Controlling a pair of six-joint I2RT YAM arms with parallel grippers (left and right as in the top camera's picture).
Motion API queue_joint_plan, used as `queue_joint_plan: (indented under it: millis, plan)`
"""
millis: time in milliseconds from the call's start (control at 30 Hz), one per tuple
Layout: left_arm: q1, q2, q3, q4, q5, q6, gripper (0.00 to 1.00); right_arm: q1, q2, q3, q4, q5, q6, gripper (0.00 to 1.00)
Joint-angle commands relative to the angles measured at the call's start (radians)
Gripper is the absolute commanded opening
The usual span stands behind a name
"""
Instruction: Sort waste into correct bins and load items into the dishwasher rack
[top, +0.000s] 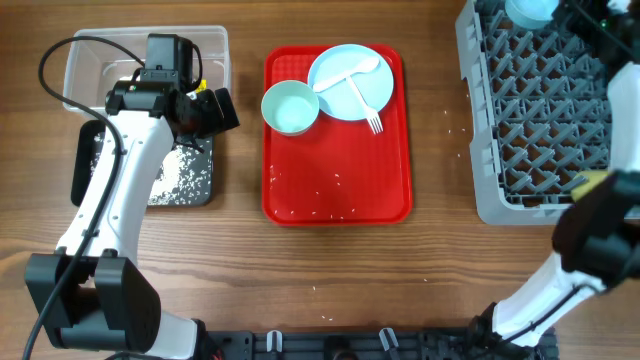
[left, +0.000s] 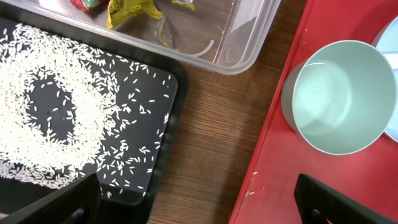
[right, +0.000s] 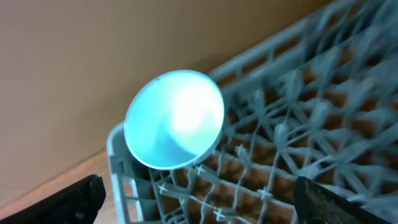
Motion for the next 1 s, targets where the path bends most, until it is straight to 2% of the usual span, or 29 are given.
queue_joint_plan:
  millis: [0,100,267,533,767,867,933,967]
  plan:
    - [0.005,0.009,0.001,-0.001,-0.002,-0.013,1.0,0.005,0.122,0.011,0.066,-0.101,0.117,1.0]
    - [0.005,0.009,0.001,-0.001,-0.002,-0.013,1.0,0.014,0.158,0.011,0.1,-0.114,0.124,0.99]
    - [0.005,0.009,0.001,-0.001,-0.002,-0.013,1.0,0.017,0.168,0.01,0.143,-0.066,0.125,0.84]
    - [0.005,0.009,0.001,-0.001,-0.002,-0.013,1.0,0.017,0.232,0.01,0.222,-0.05,0.216,0.73]
    - [0.005,0.009,0.001,-0.001,-0.002,-0.013,1.0,0.024,0.289,0.01,0.233,-0.053,0.222,0.57]
    - [0.005,0.009,0.001,-0.001,-0.002,-0.013,1.0,0.024,0.291,0.01,0.24,-0.052,0.221,0.47]
    - [0.005,0.009,0.001,-0.001,-0.002,-0.013,1.0,0.024,0.291,0.01,0.244,-0.053,0.222,0.32]
    - [0.005,0.009,0.001,-0.001,-0.002,-0.013,1.0,0.024,0.291,0.01,0.243,-0.053,0.22,0.2]
